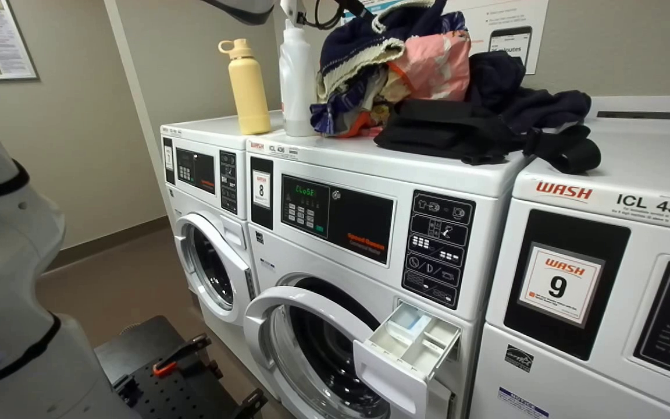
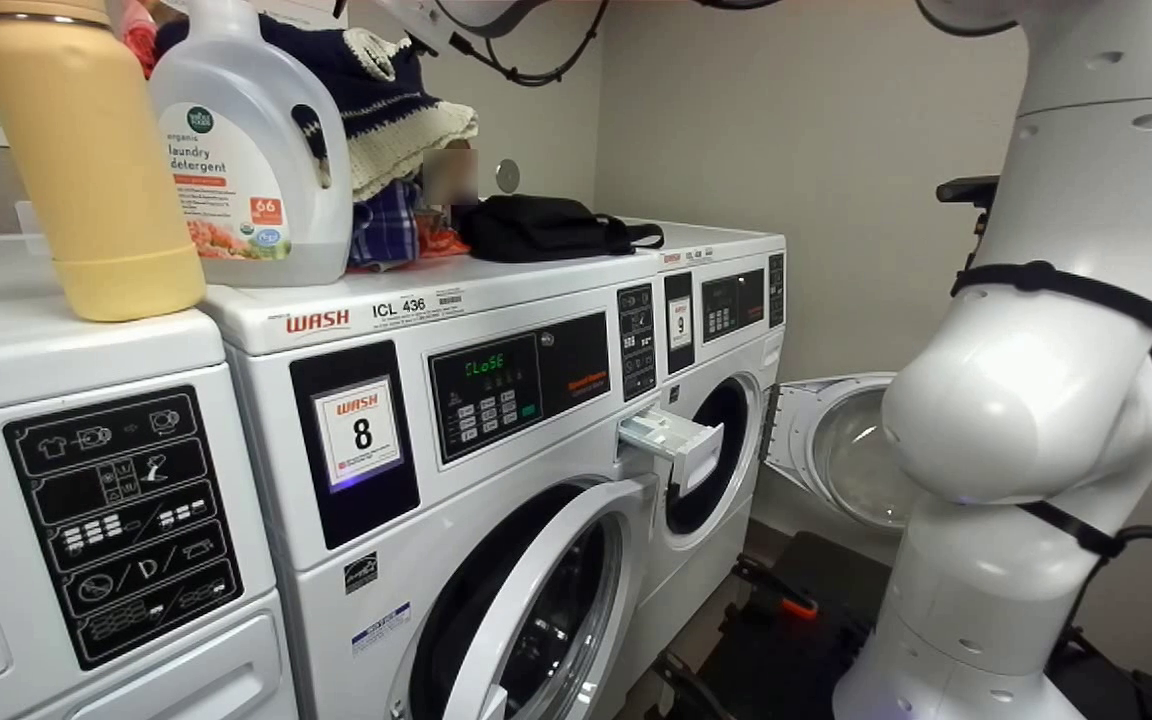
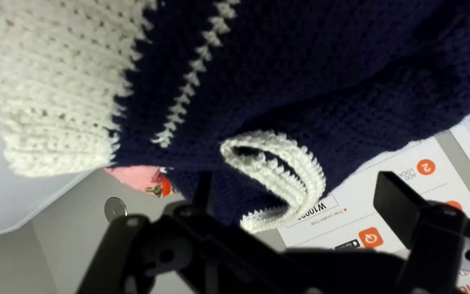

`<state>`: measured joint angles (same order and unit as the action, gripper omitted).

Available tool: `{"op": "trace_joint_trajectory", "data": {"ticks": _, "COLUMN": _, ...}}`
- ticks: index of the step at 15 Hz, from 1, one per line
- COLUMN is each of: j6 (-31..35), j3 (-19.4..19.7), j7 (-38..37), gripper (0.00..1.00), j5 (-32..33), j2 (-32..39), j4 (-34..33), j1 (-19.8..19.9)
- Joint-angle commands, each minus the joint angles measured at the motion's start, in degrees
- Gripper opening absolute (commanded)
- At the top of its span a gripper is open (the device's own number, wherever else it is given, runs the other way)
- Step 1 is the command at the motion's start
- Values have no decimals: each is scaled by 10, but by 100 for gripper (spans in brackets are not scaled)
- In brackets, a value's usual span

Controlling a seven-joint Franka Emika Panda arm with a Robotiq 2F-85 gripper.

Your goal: Move the dark blue and white jersey to the right

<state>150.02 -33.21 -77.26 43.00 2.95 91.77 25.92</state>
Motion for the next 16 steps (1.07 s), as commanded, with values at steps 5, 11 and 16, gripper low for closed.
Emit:
{"op": "trace_joint_trajectory", "data": {"ticks": 5, "j6": -65, "j3": 105, "j7": -13, "gripper": 100, "j5": -1, "j2": 133, "j4": -147, "j1": -152}}
{"op": "trace_joint_trajectory", "data": {"ticks": 11, "j6": -81, "j3": 171, "j7": -14, "gripper": 74, "j5": -43, "j2": 186, "j4": -208, "j1": -219}}
{"op": "trace_joint_trajectory", "data": {"ticks": 16, "j6": -82, "j3": 177, "j7": -29, "gripper": 35, "j5": -42, "j2": 191, "j4": -222, "j1": -217}}
